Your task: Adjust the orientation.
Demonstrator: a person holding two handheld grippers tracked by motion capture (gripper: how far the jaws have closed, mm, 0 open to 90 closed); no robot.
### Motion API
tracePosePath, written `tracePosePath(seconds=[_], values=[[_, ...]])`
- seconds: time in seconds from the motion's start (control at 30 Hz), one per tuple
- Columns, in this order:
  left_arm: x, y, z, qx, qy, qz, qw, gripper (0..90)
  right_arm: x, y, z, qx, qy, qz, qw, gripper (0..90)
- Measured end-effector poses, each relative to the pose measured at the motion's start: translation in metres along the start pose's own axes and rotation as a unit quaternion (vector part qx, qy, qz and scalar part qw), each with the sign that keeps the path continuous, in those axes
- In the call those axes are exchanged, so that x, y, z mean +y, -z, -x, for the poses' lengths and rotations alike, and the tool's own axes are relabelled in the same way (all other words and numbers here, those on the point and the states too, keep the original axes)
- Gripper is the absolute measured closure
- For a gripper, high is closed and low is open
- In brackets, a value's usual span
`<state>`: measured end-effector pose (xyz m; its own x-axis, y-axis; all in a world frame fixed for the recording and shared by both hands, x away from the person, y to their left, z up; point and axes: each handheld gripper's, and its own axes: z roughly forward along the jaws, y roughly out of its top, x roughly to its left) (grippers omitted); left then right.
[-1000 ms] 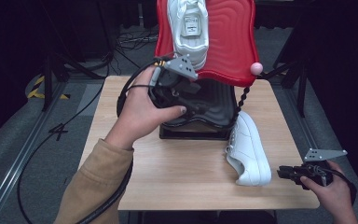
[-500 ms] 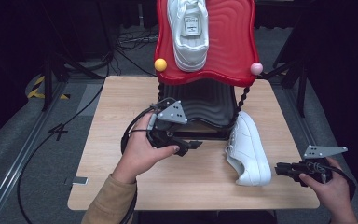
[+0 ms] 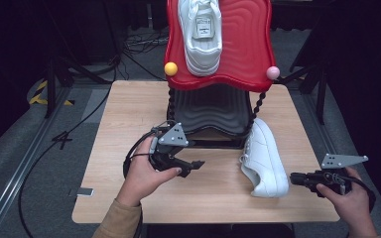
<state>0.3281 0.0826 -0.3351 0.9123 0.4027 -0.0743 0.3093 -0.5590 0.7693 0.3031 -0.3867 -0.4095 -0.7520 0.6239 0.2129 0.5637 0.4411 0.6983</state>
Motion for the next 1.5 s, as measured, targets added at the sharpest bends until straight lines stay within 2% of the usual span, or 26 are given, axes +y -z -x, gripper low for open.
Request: tracePosePath(seconds=[0.07,0.13,0.23,0.47,0.57,0.9,1.07,1.33,1.4,1.5], values=[[-0.002,-0.001,0.0,0.005,0.003,-0.008,1.0,34.7,0.002,-0.001,-0.003,0.012,0.004,0.008,0.9999,85.5],[-0.005,-0.003,0.0,0.009,0.006,-0.016,0.9998,34.4,0.006,-0.004,-0.007,0.012,0.02,0.006,0.9997,87.7],[-0.009,-0.003,-0.002,0.012,0.007,-0.027,0.9995,34.1,0.008,-0.01,-0.012,0.022,0.029,0.0,0.9993,89.1],[-0.016,-0.003,-0.003,0.01,0.017,-0.038,0.9991,33.8,0.013,-0.021,-0.016,0.026,0.042,-0.009,0.9987,89.6],[-0.019,-0.003,-0.003,0.013,0.021,-0.039,0.9989,33.7,0.014,-0.029,-0.016,0.02,0.048,-0.025,0.9983,89.9],[-0.019,-0.005,-0.003,0.012,0.02,-0.043,0.9988,33.6,0.01,-0.026,-0.009,0.021,0.038,-0.024,0.9988,90.0],[-0.018,-0.005,-0.004,0.01,0.017,-0.043,0.9989,33.6,0.006,-0.018,-0.005,0.008,0.021,-0.021,0.9995,90.0],[-0.017,-0.01,-0.005,0.004,0.016,-0.049,0.9987,33.4,0.002,-0.006,0.001,-0.023,0.01,-0.028,0.9993,90.0],[-0.017,-0.011,-0.005,0.003,0.013,-0.05,0.9986,33.4,0.001,0.001,0.003,-0.053,0.013,-0.039,0.9978,90.0],[-0.016,-0.012,-0.006,0.002,0.013,-0.049,0.9987,33.4,-0.001,0.017,0.008,-0.071,0.0,-0.018,0.9973,90.0]])
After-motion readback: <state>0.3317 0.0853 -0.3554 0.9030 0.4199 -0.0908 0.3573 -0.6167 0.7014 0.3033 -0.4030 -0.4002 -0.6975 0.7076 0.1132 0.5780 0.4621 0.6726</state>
